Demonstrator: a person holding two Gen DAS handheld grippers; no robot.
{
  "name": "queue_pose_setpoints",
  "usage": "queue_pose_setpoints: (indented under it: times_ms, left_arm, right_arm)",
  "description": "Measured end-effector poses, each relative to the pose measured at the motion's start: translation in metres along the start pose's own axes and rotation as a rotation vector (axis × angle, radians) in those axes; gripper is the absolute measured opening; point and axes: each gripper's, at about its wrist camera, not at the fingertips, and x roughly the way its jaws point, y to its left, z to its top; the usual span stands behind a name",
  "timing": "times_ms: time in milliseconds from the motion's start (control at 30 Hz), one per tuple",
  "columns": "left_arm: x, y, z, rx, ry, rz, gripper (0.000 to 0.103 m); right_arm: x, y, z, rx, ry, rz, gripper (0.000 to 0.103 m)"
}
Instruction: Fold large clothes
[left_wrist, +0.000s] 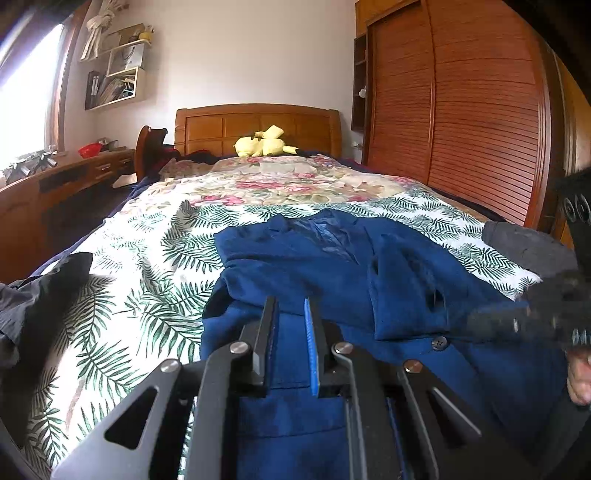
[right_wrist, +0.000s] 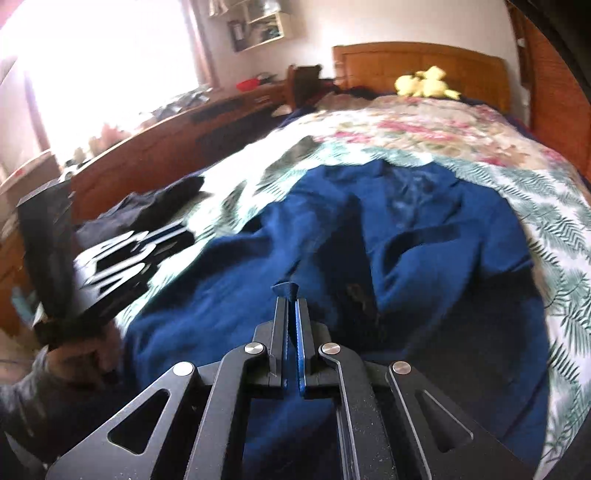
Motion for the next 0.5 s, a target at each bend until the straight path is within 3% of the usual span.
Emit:
queue_pose_setpoints:
  times_ms: [233, 400, 500]
  left_arm:
    - [-0.007, -0.006, -0.001, -0.006, -0.003, -0.033, 0.011]
    - [-0.008, -0.013, -0.007, -0.010, 0.015, -0.071, 0.011]
    - [-0.008, -0.020, -0.012, -0.005, 0.027, -0.105, 0.011]
  right_arm:
    - [0.003, 0.013, -0.029, -0.002, 0.073, 0.012, 0.008]
    - [-0.008, 0.011, -0.045, -0.032, 0.075, -0.026, 0.027]
    - [-0.015, 0.006, -0.049, -0.050, 0.070, -0.048, 0.032]
